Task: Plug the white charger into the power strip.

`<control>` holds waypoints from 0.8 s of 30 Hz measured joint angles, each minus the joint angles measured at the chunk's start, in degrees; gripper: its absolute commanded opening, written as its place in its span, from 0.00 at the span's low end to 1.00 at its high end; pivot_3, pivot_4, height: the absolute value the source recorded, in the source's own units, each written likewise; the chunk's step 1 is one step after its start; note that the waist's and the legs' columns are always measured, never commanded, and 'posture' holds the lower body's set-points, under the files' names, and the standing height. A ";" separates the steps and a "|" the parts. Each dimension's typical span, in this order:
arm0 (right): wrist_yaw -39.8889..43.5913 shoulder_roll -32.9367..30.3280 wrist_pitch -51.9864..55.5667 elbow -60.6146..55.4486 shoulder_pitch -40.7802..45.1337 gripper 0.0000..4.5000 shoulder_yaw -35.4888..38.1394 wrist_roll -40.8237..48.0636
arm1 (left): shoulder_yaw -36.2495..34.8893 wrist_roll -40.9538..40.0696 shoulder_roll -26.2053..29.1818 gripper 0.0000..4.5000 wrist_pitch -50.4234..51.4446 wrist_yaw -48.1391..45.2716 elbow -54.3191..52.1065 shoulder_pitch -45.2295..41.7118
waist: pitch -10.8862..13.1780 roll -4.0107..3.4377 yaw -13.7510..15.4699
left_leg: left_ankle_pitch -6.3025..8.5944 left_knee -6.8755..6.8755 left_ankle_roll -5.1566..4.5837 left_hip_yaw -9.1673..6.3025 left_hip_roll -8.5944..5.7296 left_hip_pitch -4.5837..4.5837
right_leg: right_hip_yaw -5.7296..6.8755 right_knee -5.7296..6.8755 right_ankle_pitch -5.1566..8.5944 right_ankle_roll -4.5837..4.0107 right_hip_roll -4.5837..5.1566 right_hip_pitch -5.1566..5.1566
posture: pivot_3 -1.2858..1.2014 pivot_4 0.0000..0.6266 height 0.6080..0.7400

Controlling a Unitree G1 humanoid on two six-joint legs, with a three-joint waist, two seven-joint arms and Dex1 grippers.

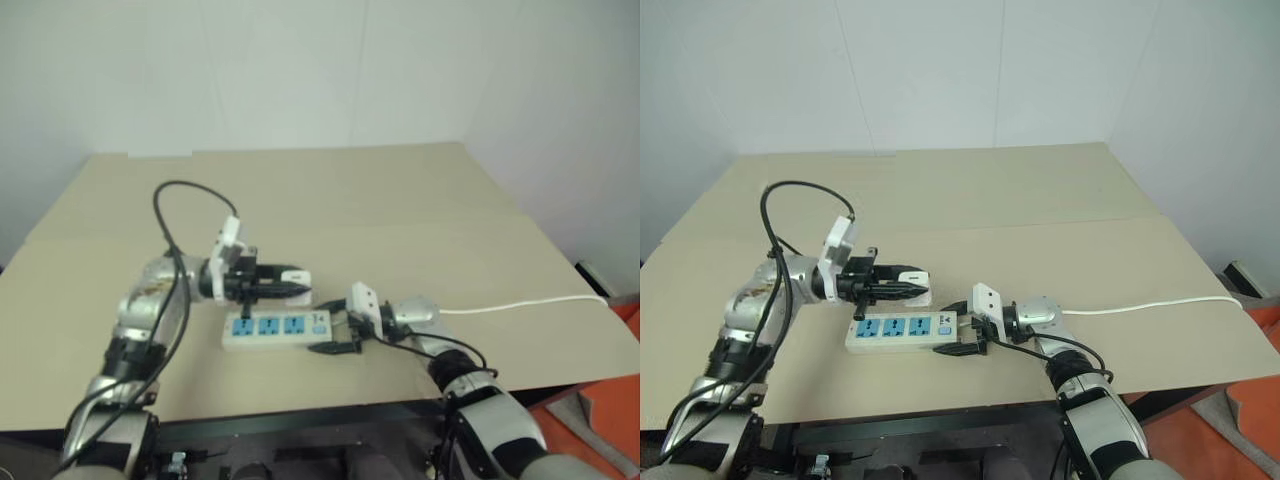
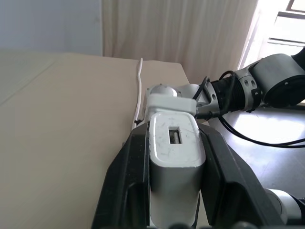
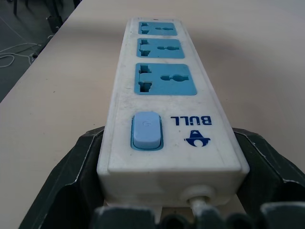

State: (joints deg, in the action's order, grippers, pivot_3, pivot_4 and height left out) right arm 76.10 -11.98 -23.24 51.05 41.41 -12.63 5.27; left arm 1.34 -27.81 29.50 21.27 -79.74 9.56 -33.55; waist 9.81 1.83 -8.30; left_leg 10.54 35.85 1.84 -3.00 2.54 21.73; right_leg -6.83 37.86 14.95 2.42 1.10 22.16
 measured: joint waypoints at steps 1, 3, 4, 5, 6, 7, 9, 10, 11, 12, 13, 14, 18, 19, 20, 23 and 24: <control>0.00 -0.01 0.00 -0.01 -0.02 0.76 0.03 0.00 | 0.04 0.73 -0.65 0.23 -1.13 0.65 0.02 0.76 | 0.00 0.01 0.04 | 0.00 0.00 0.00 0.00 0.00 0.01 | 0.00 -0.01 0.00 0.00 0.00 0.00 | 0.52 0.24 1.00; -0.03 -0.01 0.00 -0.05 -0.06 0.76 0.04 0.00 | 0.21 1.80 -1.70 0.23 -4.31 1.55 0.21 1.99 | -0.01 0.01 0.04 | 0.00 0.00 0.00 0.00 0.00 0.00 | 0.00 -0.01 0.00 0.00 0.00 0.00 | 0.52 0.24 1.00; -0.04 -0.01 0.00 -0.07 -0.07 0.76 0.04 0.00 | 0.51 2.61 -2.00 0.23 -5.89 1.83 0.51 2.37 | -0.01 0.01 0.05 | 0.00 0.00 0.00 0.00 0.00 0.01 | 0.00 -0.01 0.00 0.00 0.00 0.00 | 0.52 0.24 1.00; -0.06 -0.01 0.00 -0.10 -0.10 0.76 0.03 0.00 | 0.96 3.37 -2.18 0.23 -7.36 2.11 1.02 2.74 | -0.01 0.01 0.04 | 0.00 -0.01 0.00 0.01 0.00 0.00 | -0.01 -0.02 0.00 0.00 0.00 0.00 | 0.52 0.24 1.00; -0.07 0.00 0.00 -0.15 -0.12 0.76 0.03 0.00 | 1.19 3.86 -2.30 0.23 -8.17 2.19 1.49 3.03 | -0.01 0.01 0.03 | 0.00 -0.01 0.00 0.01 0.00 0.01 | -0.01 -0.02 0.00 0.00 0.00 0.00 | 0.52 0.24 1.00; -0.06 0.00 0.01 -0.19 -0.14 0.76 0.03 0.00 | 1.47 4.45 -2.42 0.23 -9.17 2.27 1.99 3.54 | -0.01 0.01 0.02 | 0.00 -0.02 0.00 0.01 0.00 0.01 | -0.01 -0.04 0.00 0.00 0.00 0.00 | 0.52 0.24 1.00; -0.05 -0.01 0.01 -0.29 -0.19 0.76 0.04 0.00 | 2.14 5.51 -2.52 0.23 -10.98 2.21 2.90 4.79 | -0.01 0.01 0.01 | 0.00 -0.02 0.00 0.01 0.00 0.02 | -0.01 -0.05 0.00 0.00 0.00 0.00 | 0.52 0.24 1.00; -0.06 -0.03 0.01 -0.32 -0.21 0.76 0.05 0.00 | 2.41 5.75 -2.57 0.23 -11.43 2.05 3.21 5.30 | -0.01 0.01 0.03 | 0.00 -0.02 0.00 0.01 0.00 0.02 | -0.01 -0.05 0.00 0.00 0.00 0.00 | 0.52 0.24 1.00; -0.10 -0.06 0.01 -0.36 -0.24 0.76 0.05 0.00 | 2.63 6.07 -2.57 0.23 -12.04 1.90 3.70 5.48 | -0.01 0.01 0.05 | 0.00 -0.02 0.00 0.01 0.00 0.02 | -0.01 -0.06 0.00 0.00 0.00 0.00 | 0.52 0.24 1.00; -0.14 -0.07 0.02 -0.39 -0.28 0.76 0.07 -0.01 | 2.67 6.23 -2.58 0.23 -12.71 1.75 3.86 5.50 | -0.01 0.01 0.08 | 0.00 -0.02 0.00 0.01 0.00 0.02 | 0.00 -0.06 0.00 0.00 0.00 0.00 | 0.52 0.24 1.00; -0.16 -0.07 0.03 -0.43 -0.32 0.76 0.07 -0.01 | 2.67 6.27 -2.58 0.23 -13.08 1.56 3.87 5.50 | -0.01 0.01 0.08 | 0.00 -0.02 0.00 0.01 0.00 0.01 | -0.01 -0.06 0.00 0.00 0.00 0.00 | 0.52 0.24 1.00; -0.17 -0.07 0.03 -0.50 -0.35 0.76 0.07 -0.01 | 2.69 6.31 -2.58 0.23 -13.48 1.47 3.92 5.50 | -0.01 0.01 0.07 | 0.00 -0.03 0.00 0.01 0.00 0.02 | -0.01 -0.07 0.00 0.00 0.00 0.00 | 0.52 0.24 1.00; -0.19 -0.08 0.05 -0.69 -0.47 0.76 0.07 -0.01 | 2.90 6.53 -2.59 0.23 -15.42 0.85 4.53 5.60 | -0.01 0.01 0.06 | 0.00 -0.05 0.00 0.01 0.00 0.02 | -0.01 -0.11 0.00 0.00 0.00 0.00 | 0.52 0.24 1.00; -0.20 -0.09 0.07 -0.76 -0.51 0.76 0.07 -0.01 | 2.91 6.54 -2.59 0.23 -16.06 0.45 4.76 5.62 | -0.01 0.01 0.07 | 0.00 -0.05 0.00 0.02 0.00 0.02 | -0.01 -0.11 0.00 0.00 0.00 0.00 | 0.52 0.24 1.00; -0.22 -0.12 0.11 -0.88 -0.58 0.76 0.07 -0.01 | 2.91 6.52 -2.58 0.23 -16.36 0.19 4.82 5.70 | -0.01 0.01 0.08 | 0.00 -0.06 0.00 0.01 0.00 0.02 | -0.01 -0.12 0.00 0.00 0.00 0.00 | 0.52 0.24 1.00; -0.25 -0.14 0.16 -0.99 -0.63 0.76 0.07 -0.01 | 2.92 6.44 -2.42 0.23 -17.25 -0.69 4.92 5.88 | -0.02 0.01 0.08 | 0.00 -0.06 0.00 0.01 0.00 0.03 | -0.01 -0.13 0.00 0.00 0.00 0.00 | 0.52 0.24 1.00; -0.25 -0.15 0.17 -1.00 -0.63 0.76 0.07 -0.01 | 2.91 6.37 -2.34 0.23 -17.28 -0.93 4.97 5.89 | -0.02 0.01 0.08 | 0.00 -0.06 0.00 0.01 0.00 0.03 | -0.01 -0.13 0.00 0.00 0.00 0.00 | 0.52 0.24 1.00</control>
State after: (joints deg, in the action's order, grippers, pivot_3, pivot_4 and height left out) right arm 75.85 -12.12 -23.07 50.05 40.78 -12.56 5.25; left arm 4.25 -21.45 27.16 3.99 -80.67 14.53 -27.66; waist 9.79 1.84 -8.22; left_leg 10.54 35.79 1.84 -2.98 2.54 21.76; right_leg -6.84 37.73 14.95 2.42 1.10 22.16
